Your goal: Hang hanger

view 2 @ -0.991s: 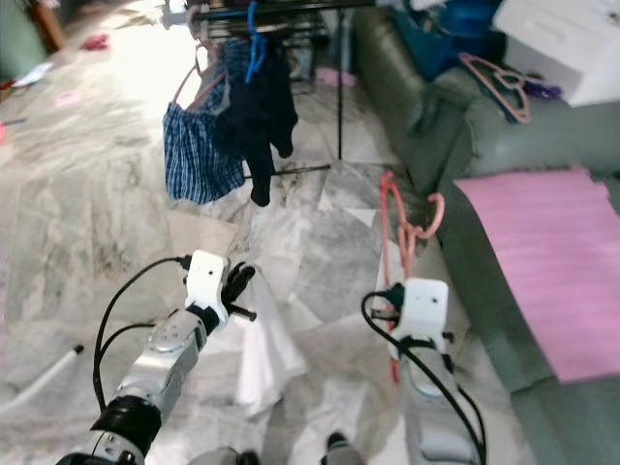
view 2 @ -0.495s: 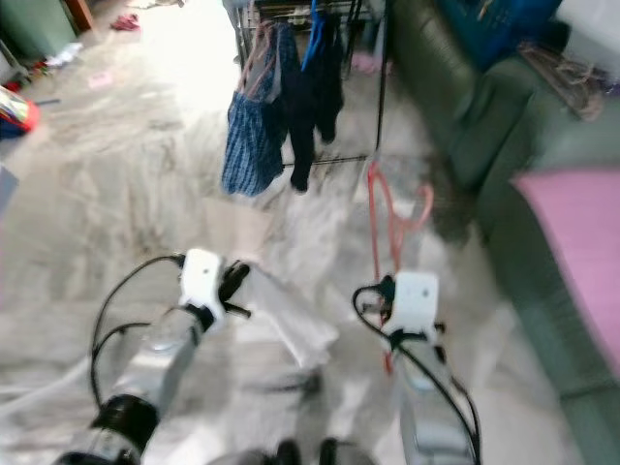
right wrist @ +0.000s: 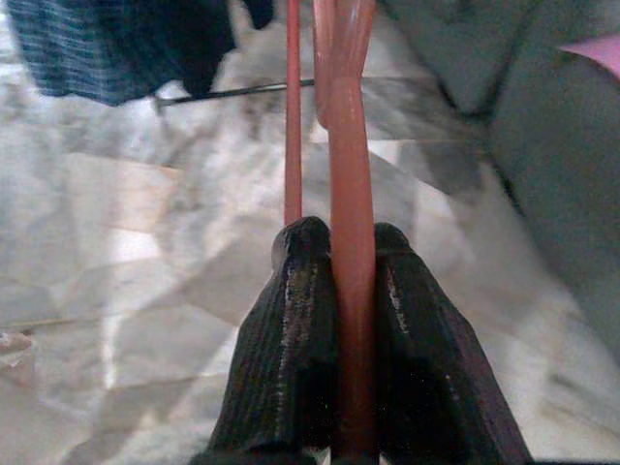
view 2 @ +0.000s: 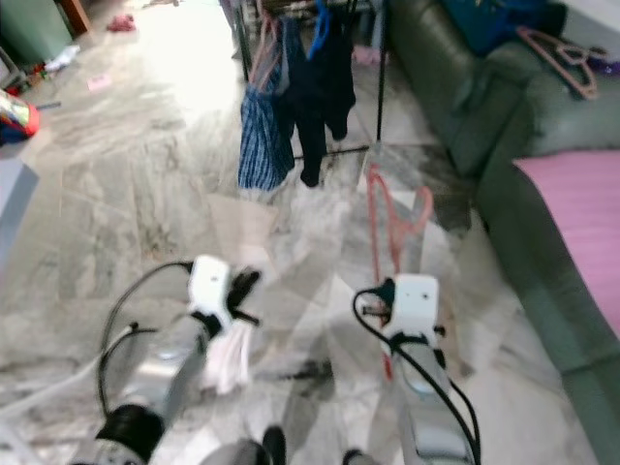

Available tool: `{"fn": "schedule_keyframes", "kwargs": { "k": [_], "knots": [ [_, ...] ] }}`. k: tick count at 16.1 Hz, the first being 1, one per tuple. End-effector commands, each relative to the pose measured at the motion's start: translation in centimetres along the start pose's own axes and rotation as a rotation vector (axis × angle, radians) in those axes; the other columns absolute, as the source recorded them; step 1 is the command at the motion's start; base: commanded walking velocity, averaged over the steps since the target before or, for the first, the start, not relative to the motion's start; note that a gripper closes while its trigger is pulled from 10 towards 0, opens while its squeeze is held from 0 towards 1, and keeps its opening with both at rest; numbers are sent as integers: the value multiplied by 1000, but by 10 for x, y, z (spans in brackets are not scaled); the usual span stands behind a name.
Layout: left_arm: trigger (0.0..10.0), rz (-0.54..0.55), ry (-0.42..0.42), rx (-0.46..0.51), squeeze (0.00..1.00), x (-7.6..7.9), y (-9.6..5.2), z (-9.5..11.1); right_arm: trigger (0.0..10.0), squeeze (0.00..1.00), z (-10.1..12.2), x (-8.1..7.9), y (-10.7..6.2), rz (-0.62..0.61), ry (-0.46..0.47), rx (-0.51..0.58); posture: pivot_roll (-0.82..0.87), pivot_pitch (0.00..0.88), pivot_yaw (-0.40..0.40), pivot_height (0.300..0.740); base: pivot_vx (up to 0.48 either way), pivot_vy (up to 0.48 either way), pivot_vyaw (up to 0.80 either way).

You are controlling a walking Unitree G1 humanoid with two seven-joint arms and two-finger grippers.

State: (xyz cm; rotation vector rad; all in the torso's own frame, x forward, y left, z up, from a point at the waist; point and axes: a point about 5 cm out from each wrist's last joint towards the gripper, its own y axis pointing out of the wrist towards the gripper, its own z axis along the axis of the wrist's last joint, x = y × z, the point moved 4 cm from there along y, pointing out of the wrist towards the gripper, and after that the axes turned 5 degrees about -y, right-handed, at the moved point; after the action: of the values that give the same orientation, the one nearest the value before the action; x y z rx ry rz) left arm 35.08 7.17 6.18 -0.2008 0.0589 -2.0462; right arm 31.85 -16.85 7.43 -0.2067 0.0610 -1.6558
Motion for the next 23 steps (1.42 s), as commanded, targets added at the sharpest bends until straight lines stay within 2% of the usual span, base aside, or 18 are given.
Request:
{"fn": "schedule_keyframes", "kwargs": {
  "k": [1, 6, 12, 14, 15, 16, 17, 18, 19, 20, 22, 23],
  "knots": [
    [10000, -10, 11, 4, 0, 1, -3, 0, 10000, 0, -1, 1, -2, -7, -5, -1, -54, 238, 44, 740, 0, 0, 0],
    [10000, -39, 19, 12, 0, 6, -4, 0, 10000, 0, 0, -2, 0, 1, -17, 2, -48, 241, 48, 740, 0, 0, 0],
    [10000, -32, 21, 22, 0, 2, -6, 3, 10000, 0, 4, -13, 5, 42, -21, 15, -20, 238, 46, 740, 0, 0, 0],
    [10000, -35, 61, 79, 0, -2, -5, 18, 10000, 0, 6, -17, 2, 105, -39, 32, -15, 249, 48, 740, 0, 0, 0],
    [10000, -29, 134, 122, 0, -9, 0, 37, 10000, 0, 6, -9, 0, 136, -98, 42, -12, 254, 48, 740, 0, 0, 0],
    [10000, -36, 173, 147, 0, -13, 3, 48, 10000, 0, 7, -2, -1, 146, -131, 47, -13, 261, 48, 740, 0, 0, 0],
    [10000, -52, 302, 160, 0, -19, 7, 62, 10000, 0, 11, 14, -1, 167, -191, 55, -13, 268, 51, 740, 0, 0, 0],
    [10000, -65, 383, 169, 0, -22, 10, 71, 10000, 0, 16, 24, -1, 187, -254, 71, -16, 270, 54, 740, 0, 0, 0],
    [10000, -66, 468, 176, 0, -26, 14, 83, 10000, 0, 23, 38, -1, 215, -279, 82, -18, 271, 55, 740, 0, 0, 0],
    [10000, -72, 489, 184, 0, -26, 16, 88, 10000, 0, 27, 43, -2, 233, -287, 90, -25, 272, 58, 740, 0, 0, 0],
    [10000, -136, 623, 221, 0, -18, 19, 103, 10000, 0, 38, 52, -6, 305, -328, 119, -32, 272, 61, 740, 0, 0, 0],
    [10000, -161, 663, 233, 0, -15, 20, 107, 10000, 0, 42, 52, -9, 351, -318, 124, -36, 272, 63, 740, 0, 0, 0]
  ]
}}
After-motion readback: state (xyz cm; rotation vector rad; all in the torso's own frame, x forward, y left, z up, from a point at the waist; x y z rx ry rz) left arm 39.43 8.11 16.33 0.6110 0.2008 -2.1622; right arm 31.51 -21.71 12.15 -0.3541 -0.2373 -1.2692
